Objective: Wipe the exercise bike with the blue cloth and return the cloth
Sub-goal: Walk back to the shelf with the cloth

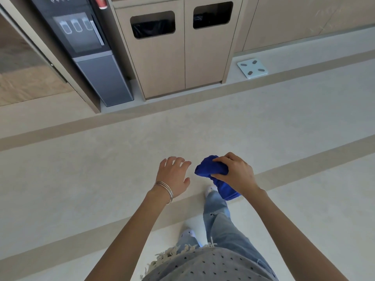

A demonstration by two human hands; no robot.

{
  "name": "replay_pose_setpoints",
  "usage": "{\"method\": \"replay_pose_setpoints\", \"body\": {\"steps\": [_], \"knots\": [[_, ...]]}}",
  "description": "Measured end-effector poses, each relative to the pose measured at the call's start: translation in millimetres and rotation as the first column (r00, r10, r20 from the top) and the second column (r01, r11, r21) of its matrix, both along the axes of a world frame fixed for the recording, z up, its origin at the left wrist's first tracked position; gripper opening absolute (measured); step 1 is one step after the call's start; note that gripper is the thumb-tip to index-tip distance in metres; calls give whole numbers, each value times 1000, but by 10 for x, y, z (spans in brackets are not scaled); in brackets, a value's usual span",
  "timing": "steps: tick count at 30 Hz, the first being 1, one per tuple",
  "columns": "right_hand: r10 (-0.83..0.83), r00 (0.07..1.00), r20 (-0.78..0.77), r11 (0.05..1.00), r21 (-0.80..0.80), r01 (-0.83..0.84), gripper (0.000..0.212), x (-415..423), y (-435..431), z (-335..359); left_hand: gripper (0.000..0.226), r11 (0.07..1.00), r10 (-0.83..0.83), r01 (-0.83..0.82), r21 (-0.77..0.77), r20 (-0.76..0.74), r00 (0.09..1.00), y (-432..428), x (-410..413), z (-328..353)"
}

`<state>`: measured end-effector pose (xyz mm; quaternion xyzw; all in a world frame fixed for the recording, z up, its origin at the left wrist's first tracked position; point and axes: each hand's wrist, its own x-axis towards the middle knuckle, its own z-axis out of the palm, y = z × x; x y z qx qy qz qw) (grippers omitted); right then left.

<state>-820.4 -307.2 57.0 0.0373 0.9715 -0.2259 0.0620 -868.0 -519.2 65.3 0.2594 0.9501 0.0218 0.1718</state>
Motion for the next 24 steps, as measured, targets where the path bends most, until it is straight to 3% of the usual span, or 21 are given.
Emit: {"method": "replay_pose_setpoints", "body": {"steps": [15,24], "knots": [[47,999,-20,999,-20,-48,40,-2070,1281,24,52,997,67,-67,-30,0,998,1268,-1894,24],[83,996,31,996,-14,-83,41,-2820,1787,-31,51,992,120,-119,-29,20,993,1719,-2591,30]]}}
